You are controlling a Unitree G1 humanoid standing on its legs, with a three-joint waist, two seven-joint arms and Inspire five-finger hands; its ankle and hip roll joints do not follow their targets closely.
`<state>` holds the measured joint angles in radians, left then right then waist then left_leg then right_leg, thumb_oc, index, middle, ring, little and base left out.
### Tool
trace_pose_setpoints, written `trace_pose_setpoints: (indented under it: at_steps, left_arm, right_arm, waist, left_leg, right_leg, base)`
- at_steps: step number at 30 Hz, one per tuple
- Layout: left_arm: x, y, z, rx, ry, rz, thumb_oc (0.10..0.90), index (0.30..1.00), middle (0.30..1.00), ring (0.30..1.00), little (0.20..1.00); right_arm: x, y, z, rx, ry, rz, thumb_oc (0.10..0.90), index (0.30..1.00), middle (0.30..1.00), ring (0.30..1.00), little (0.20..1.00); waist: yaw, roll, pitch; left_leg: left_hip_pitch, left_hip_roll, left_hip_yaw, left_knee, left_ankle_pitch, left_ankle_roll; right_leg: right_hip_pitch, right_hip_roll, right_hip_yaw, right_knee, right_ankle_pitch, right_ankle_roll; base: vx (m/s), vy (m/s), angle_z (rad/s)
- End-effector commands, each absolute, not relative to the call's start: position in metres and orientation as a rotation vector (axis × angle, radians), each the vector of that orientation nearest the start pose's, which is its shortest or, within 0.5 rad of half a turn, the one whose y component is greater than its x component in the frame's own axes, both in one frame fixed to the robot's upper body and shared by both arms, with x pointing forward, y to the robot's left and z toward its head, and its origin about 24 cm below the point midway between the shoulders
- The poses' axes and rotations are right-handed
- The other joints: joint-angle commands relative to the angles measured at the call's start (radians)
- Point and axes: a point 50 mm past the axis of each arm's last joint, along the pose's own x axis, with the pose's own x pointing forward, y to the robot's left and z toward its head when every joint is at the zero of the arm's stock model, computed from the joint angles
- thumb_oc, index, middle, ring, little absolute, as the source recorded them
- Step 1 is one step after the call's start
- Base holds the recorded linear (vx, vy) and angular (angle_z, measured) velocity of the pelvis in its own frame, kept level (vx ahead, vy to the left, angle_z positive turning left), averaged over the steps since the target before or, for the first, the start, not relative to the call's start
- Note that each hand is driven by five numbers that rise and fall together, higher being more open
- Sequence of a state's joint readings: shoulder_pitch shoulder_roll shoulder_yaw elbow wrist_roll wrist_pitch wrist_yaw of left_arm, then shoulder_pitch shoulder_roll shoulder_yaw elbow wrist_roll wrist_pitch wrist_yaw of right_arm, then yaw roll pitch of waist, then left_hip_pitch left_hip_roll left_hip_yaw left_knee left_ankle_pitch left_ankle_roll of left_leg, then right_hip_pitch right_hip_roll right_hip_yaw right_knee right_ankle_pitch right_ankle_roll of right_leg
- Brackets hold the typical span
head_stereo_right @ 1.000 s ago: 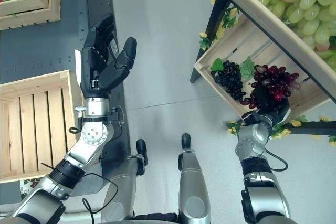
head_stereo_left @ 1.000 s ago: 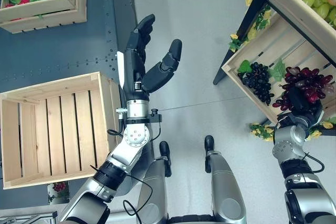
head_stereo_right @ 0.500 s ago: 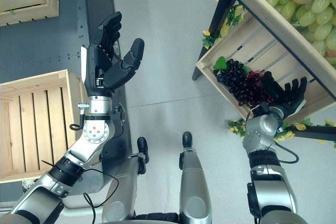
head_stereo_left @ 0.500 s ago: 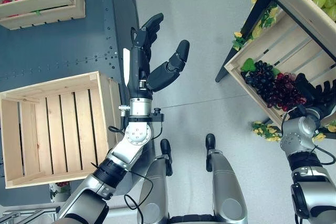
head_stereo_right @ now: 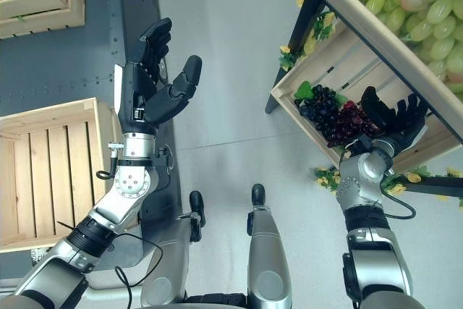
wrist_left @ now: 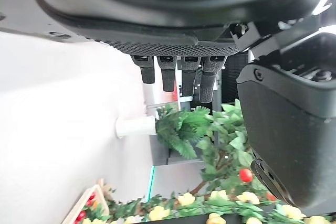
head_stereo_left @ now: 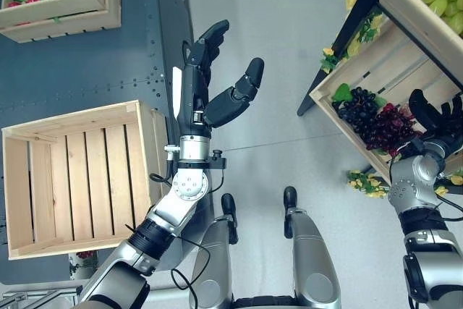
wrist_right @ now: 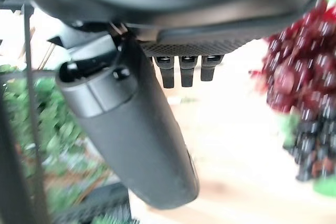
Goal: Pick up the fruits from the basket on one side to the basket on the other side
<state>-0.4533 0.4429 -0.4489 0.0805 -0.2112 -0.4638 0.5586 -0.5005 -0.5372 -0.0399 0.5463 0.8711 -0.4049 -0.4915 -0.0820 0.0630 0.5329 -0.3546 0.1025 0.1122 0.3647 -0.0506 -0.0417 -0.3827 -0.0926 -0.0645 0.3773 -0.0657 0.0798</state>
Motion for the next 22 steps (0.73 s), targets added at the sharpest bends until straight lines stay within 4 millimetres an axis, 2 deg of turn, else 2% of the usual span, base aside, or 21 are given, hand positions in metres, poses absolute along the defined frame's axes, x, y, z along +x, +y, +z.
trace_pose_setpoints:
  at_steps: [1,5,8,10,11,12,16,20,22]
  left_arm:
    - [0.275,0.127,0.205,-0.071,-0.947,-0.031,0.800,0.900,0.900,0.900,0.900]
    - [0.273,0.135,0.198,-0.057,-0.930,-0.003,0.800,0.900,0.900,0.900,0.900]
    - [0.273,0.139,0.192,-0.048,-0.904,-0.005,0.800,0.900,0.900,0.900,0.900]
    - [0.275,0.145,0.181,-0.043,-0.827,-0.019,0.800,0.900,0.900,0.900,0.900]
    - [0.278,0.149,0.168,-0.082,-0.735,-0.042,0.800,0.900,0.900,0.900,0.900]
    - [0.277,0.149,0.167,-0.083,-0.729,-0.045,0.800,0.900,0.900,0.900,0.900]
    - [0.272,0.153,0.134,-0.137,-0.563,-0.102,0.800,0.900,0.900,0.900,0.900]
    - [0.265,0.150,0.101,-0.186,-0.417,-0.159,0.800,0.900,0.900,0.900,0.900]
    - [0.262,0.147,0.084,-0.199,-0.345,-0.246,0.800,0.900,0.900,0.900,0.900]
  right_arm:
    - [0.314,-0.297,0.195,0.376,-0.660,-0.466,0.800,0.900,0.900,0.900,0.900]
    - [0.310,-0.258,0.188,0.342,-0.670,-0.202,0.800,0.900,0.900,0.900,0.900]
    - [0.305,-0.243,0.182,0.348,-0.668,-0.087,0.800,0.900,0.900,0.900,0.900]
    - [0.301,-0.228,0.169,0.390,-0.624,0.023,0.800,0.900,0.900,0.900,0.900]
    - [0.297,-0.216,0.159,0.422,-0.583,0.099,0.800,0.900,0.900,0.900,0.900]
    - [0.297,-0.215,0.157,0.423,-0.579,0.104,0.800,0.900,0.900,0.900,0.900]
    - [0.285,-0.191,0.125,0.456,-0.464,0.212,0.800,0.900,0.900,0.900,0.900]
    - [0.277,-0.181,0.090,0.518,-0.324,0.262,0.800,0.900,0.900,0.900,0.900]
    - [0.270,-0.179,0.069,0.521,-0.252,0.255,0.800,0.900,0.900,0.900,0.900]
  waist:
    - [-0.011,-0.056,-0.061]
    - [-0.002,-0.064,-0.113]
    - [0.008,-0.071,-0.145]
    - [0.018,-0.076,-0.186]
    - [0.023,-0.077,-0.210]
    - [0.023,-0.077,-0.212]
    - [0.042,-0.086,-0.271]
    - [0.055,-0.092,-0.318]
    - [0.060,-0.091,-0.344]
  left_leg:
    - [0.021,-0.053,0.051,0.034,-0.048,0.015]
    - [0.099,-0.063,0.040,-0.062,-0.028,0.016]
    - [0.143,-0.068,0.037,-0.117,-0.015,0.016]
    - [0.191,-0.073,0.027,-0.179,-0.001,0.014]
    - [0.220,-0.077,0.016,-0.225,0.012,0.013]
    - [0.225,-0.077,0.015,-0.232,0.015,0.013]
    - [0.286,-0.078,-0.011,-0.323,0.040,0.013]
    - [0.327,-0.073,-0.028,-0.384,0.060,0.013]
    - [0.347,-0.067,-0.035,-0.418,0.071,0.012]
  right_leg:
    - [0.101,0.045,-0.049,-0.111,0.035,-0.059]
    - [0.166,0.046,-0.049,-0.170,0.038,-0.052]
    - [0.203,0.044,-0.057,-0.206,0.041,-0.046]
    - [0.245,0.042,-0.061,-0.249,0.048,-0.038]
    - [0.269,0.044,-0.059,-0.276,0.053,-0.033]
    - [0.274,0.044,-0.059,-0.281,0.054,-0.033]
    - [0.333,0.039,-0.076,-0.356,0.079,-0.026]
    - [0.368,0.037,-0.085,-0.399,0.096,-0.024]
    - [0.384,0.035,-0.095,-0.416,0.100,-0.020]
  base:
    - [0.04,0.061,0.02]
    - [0.04,0.056,0.03]
    - [0.04,0.034,0.06]
    - [0.07,0.071,0.18]
    - [0.05,0.067,0.15]
    - [0.05,0.065,0.10]
    - [0.05,0.034,0.11]
    - [0.04,0.043,0.11]
    - [0.05,0.037,0.11]
